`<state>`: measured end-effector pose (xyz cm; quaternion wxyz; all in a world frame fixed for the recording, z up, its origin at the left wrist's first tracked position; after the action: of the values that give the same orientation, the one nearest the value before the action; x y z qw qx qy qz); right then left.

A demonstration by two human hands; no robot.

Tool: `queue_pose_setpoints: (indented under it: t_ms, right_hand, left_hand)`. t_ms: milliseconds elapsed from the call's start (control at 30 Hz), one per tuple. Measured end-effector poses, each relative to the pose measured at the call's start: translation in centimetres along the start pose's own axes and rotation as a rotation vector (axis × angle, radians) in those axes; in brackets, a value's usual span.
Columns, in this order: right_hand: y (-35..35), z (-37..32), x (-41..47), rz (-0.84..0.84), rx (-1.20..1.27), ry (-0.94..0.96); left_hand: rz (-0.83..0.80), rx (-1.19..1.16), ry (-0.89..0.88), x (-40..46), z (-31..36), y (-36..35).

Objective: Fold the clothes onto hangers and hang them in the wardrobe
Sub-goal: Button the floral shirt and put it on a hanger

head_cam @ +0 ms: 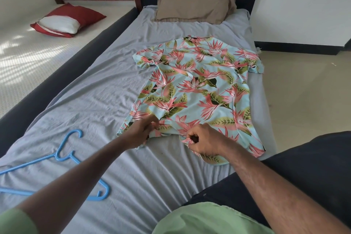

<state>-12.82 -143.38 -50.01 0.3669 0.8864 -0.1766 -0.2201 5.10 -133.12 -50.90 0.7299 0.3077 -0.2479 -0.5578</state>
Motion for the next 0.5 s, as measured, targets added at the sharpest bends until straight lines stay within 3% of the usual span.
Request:
queue_pose_setpoints:
  t_ms: [200, 267, 333, 433, 500]
  right_hand:
    - [0.3, 0.1, 0.0, 0.015, 0.033, 0.009]
    - [0.5, 0.0, 0.0, 0.018, 0.062, 0.007]
    - [0.8, -0.2, 0.0, 0.030, 0.101, 0.006]
    - [1.1, -0.2, 0.1, 0.039, 0.139, 0.004]
    - [1.2, -0.1, 0.1, 0.049, 0.179, 0.001]
  left_hand:
    - [-0.080, 0.016, -0.074, -0.3, 0.9, -0.5]
    - [-0.205, 0.096, -0.137, -0.7, 1.7, -0.8]
    - [-0.297, 0.320, -0.221, -0.7, 2.2, -1.1]
    - [-0.061, 0.607, -0.440, 0.0, 4.2, 0.5]
    - [0.068, 0.641, -0.496, 0.3, 5.6, 1.8]
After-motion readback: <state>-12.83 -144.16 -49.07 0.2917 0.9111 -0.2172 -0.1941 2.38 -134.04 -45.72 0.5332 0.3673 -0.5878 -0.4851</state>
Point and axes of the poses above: each hand's wrist, its own x-axis towards the middle knuckle, its own y-axis out of the back of the hand, z = x × y, the point moved 9 cm from there along x, towards the middle knuckle, and after that the axes turned 9 degrees about -y, right-handed, at the moved point
